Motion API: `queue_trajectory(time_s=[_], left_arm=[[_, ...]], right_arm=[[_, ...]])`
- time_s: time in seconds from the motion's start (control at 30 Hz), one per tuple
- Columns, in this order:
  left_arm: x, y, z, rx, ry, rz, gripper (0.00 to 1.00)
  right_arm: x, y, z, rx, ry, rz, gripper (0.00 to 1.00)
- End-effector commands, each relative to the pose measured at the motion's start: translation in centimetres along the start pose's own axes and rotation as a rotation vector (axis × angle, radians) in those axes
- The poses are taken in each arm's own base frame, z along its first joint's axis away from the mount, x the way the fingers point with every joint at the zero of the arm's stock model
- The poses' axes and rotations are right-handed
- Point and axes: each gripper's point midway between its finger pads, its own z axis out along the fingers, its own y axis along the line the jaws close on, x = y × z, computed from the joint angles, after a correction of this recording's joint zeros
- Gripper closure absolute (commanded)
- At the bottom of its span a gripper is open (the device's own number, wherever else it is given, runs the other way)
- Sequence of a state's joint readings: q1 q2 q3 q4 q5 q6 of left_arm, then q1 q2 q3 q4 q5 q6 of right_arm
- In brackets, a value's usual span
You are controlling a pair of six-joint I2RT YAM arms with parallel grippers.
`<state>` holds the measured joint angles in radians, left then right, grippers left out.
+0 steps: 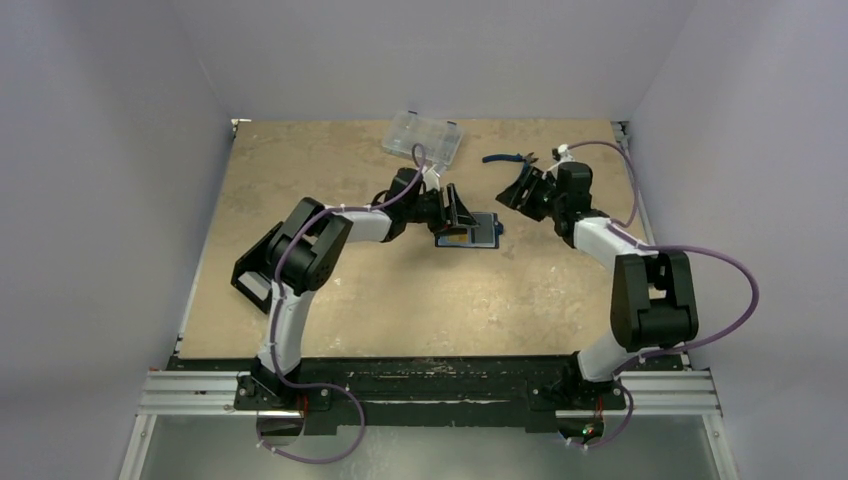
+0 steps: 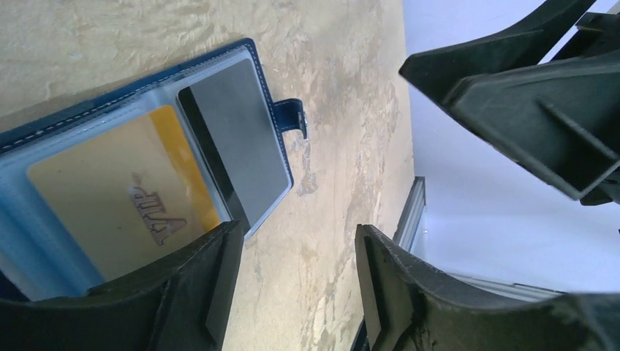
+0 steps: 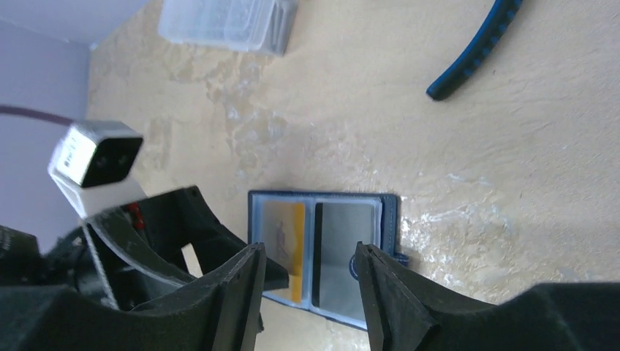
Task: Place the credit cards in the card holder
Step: Turn over the card slot in the card holder.
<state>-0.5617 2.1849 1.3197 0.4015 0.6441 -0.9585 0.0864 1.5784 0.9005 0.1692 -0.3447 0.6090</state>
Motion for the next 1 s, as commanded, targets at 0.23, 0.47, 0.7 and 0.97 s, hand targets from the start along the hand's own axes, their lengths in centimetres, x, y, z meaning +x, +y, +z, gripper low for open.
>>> queue_trajectory(time_s=[0.23,0.47,0.7,0.97], left_arm=[[-3.2,-0.6,-5.6,-0.067,-0.125,0.069,0.35],[-3.4,0.2,-5.4,-0.093,-0.113,0.063,0.34],[-3.8,0.4,-5.0,-0.093,-0.116,0.057,0.34],[-3.5,1.0,-4.7,-0.097,-0.107,0.052,0.34]], right_arm=[[7.2,3.7,3.0,-0.177,0.220,-0.173,0.69],[8.1,3.5,5.2,-0.167,0.234,-0.155,0.76],[8.8,2.9,5.9,-0.160,0.263,-0.150,0.85],[9.2,2.8,6.5,-0.159,0.270,-0.149,0.94]])
